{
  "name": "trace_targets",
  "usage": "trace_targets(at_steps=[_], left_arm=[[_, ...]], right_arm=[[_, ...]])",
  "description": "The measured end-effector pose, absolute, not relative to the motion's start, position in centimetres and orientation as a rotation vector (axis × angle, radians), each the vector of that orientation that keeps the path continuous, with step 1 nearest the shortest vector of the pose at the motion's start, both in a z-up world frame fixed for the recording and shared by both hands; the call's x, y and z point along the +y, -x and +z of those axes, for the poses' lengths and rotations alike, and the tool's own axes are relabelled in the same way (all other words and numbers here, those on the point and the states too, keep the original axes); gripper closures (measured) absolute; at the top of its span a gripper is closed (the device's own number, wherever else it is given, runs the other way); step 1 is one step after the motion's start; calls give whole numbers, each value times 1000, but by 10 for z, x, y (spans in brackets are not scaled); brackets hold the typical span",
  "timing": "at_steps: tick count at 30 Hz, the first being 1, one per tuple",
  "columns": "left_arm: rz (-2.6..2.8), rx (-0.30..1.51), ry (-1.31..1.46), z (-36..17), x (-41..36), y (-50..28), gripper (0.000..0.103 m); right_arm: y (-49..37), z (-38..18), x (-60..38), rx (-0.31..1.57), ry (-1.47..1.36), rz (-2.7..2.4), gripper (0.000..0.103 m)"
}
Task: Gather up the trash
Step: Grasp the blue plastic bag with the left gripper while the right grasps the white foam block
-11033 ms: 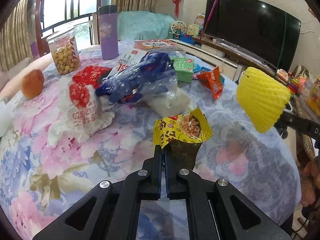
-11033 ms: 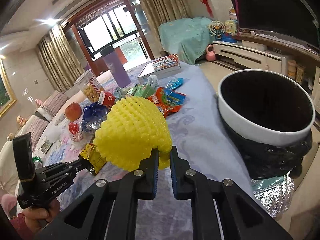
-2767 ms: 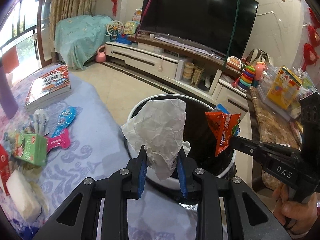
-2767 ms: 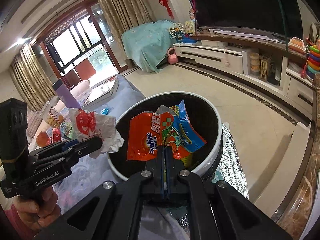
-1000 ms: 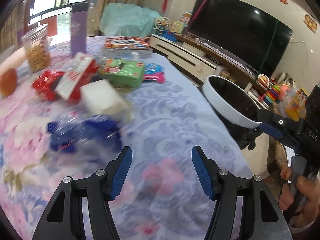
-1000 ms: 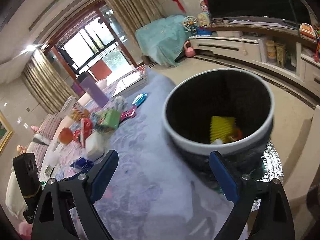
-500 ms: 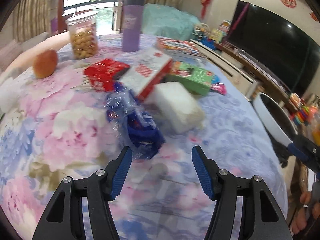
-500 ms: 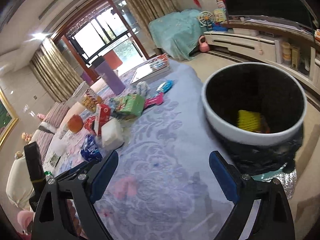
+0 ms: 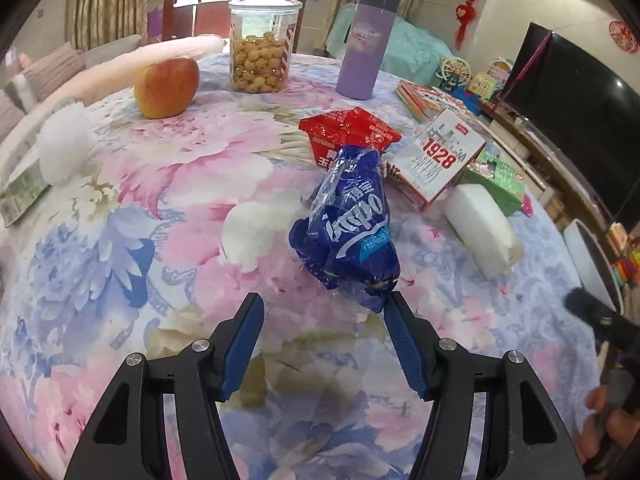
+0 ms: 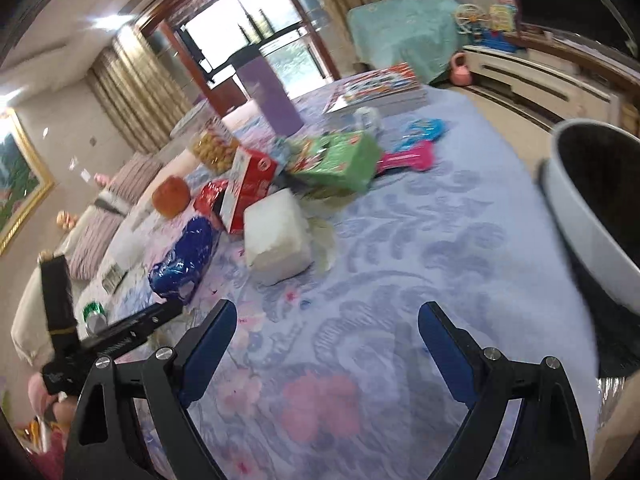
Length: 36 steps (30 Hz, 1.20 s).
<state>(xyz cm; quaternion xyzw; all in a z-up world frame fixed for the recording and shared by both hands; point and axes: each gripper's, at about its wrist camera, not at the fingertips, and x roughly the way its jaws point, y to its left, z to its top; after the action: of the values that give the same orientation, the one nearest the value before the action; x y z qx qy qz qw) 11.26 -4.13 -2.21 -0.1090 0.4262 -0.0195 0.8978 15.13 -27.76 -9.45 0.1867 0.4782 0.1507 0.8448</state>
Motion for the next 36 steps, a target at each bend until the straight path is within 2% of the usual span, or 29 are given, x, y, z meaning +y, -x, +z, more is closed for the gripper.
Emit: trace_targets(at_steps=[7,11,13,16,18,20,23,27,30,32,33,34,35,36], left_arm=[[-107,867,199,-23,-39,-125,32],[-115,881,204,-29,-37,-134,31],[-110,882,201,-30,-39,-139,31],[-83,871,183,-33,-42,-148,32],[-80,879,185,-36,-45,-157,35],[-85,889,197,-39,-47,-163,45],[-108,896,216,-40,-48,-169,46],[-114,872,226,-34,-48,-165,40],[-100,862,233,-33,-49,-167,29],[-84,848,237,-34,-51,-173,28],[-71,847,227,-35,-52,-174,29],[-55,853,213,-37,-55,-177,37],[-54,869,207,-40,-56,-182,57],[-61,879,207,-42,-59,-183,57]], right_arm=[[-186,-103,-248,1040,-311,389,11],[-208,-113,-233,1068,-264,420,16],[-214,-119,-228,1081,-243,417,28],[-215,-120,-229,1080,-264,447,54],[-211,-119,-235,1078,-292,441,54],[-203,-117,-240,1075,-301,430,55],[-190,-114,-252,1070,-339,423,55],[-176,-106,-266,1050,-369,403,55],[-170,-102,-277,1039,-402,392,55],[-168,-101,-282,1034,-407,376,55],[-166,-100,-284,1032,-406,368,55],[-165,-100,-287,1031,-410,365,55],[-163,-99,-290,1030,-417,359,55],[-161,-99,-293,1028,-419,353,55]])
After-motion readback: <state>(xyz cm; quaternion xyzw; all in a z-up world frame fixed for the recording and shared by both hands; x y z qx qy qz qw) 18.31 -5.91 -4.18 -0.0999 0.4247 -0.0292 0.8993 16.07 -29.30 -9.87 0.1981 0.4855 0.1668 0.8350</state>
